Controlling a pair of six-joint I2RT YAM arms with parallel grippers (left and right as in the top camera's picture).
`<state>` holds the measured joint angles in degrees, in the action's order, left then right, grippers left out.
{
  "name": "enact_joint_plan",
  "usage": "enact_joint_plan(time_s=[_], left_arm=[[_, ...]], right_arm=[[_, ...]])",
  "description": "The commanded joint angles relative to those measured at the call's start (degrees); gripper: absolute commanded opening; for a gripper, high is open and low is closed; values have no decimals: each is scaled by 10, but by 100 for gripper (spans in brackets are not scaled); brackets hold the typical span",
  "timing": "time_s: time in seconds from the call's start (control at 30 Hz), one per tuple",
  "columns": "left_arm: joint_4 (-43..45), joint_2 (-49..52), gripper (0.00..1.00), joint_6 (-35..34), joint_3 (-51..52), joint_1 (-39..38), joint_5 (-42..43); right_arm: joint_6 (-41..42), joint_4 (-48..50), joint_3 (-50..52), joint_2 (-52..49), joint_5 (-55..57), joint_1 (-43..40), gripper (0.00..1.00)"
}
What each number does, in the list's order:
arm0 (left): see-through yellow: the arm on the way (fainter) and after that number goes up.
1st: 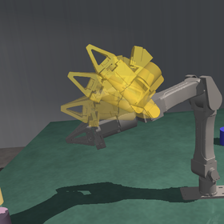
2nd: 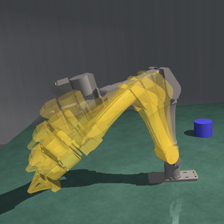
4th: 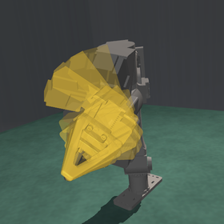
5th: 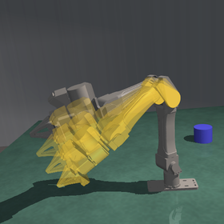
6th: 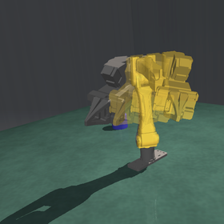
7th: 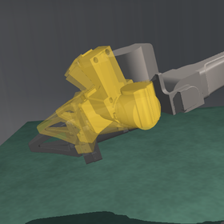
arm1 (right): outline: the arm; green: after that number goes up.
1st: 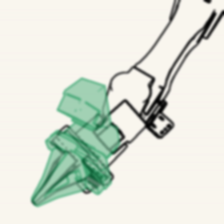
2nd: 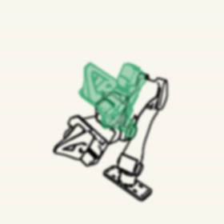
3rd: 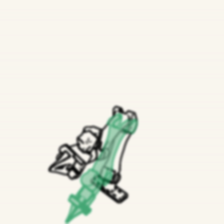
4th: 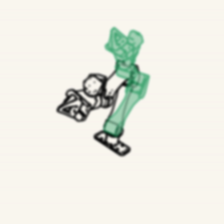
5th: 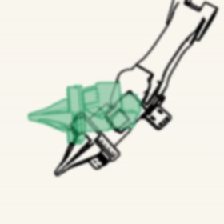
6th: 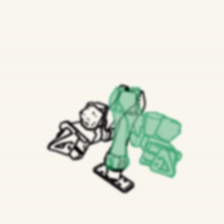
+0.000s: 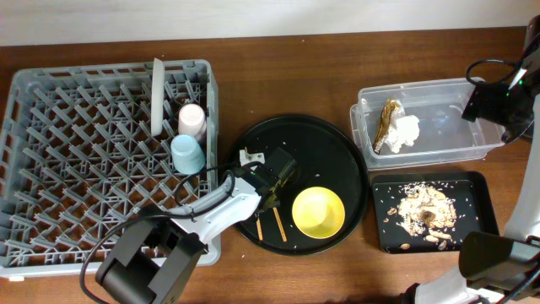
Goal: Sort waste into correct bins and load items into the dishwasher rack
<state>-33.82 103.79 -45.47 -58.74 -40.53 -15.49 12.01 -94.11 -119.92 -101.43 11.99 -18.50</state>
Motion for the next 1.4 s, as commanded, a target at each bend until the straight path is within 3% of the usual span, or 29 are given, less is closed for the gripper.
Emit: enact_joint_plan(time_s=[0.0, 0.17, 0.27, 0.5, 0.6, 0.7, 0.87, 0.93, 1.27, 1.3, 1.37], left_arm=[[-14, 2, 0, -3, -15, 2, -17], [-87, -78, 0, 17, -75, 2, -102], [-121, -138, 0, 127, -123, 5, -109], [-217, -239, 0, 278, -144, 71, -105], [-258, -238, 0, 285, -143, 117, -94], [-249, -238, 0, 290, -130, 158, -5], [-239, -238, 0, 284, -97, 208, 8], [-223, -238, 0, 291, -80, 217, 40], [-144, -237, 1, 291, -13, 217, 42], [-143, -236, 7, 291, -13, 217, 41], [-135, -236, 35, 291, -13, 217, 41]], right_arm=[[5, 0, -9, 4, 5, -3, 99], [5, 0, -9, 4, 5, -3, 99], [5, 0, -9, 4, 5, -3, 99], [5, 0, -9, 4, 5, -3, 99], [5, 0, -9, 4, 5, -3, 99], [5, 0, -9, 4, 5, -3, 99], [5, 0, -9, 4, 5, -3, 99], [5, 0, -9, 4, 5, -3, 99], [5, 0, -9, 4, 5, -3, 99], [5, 0, -9, 4, 5, -3, 99], [5, 0, -9, 4, 5, -3, 99]])
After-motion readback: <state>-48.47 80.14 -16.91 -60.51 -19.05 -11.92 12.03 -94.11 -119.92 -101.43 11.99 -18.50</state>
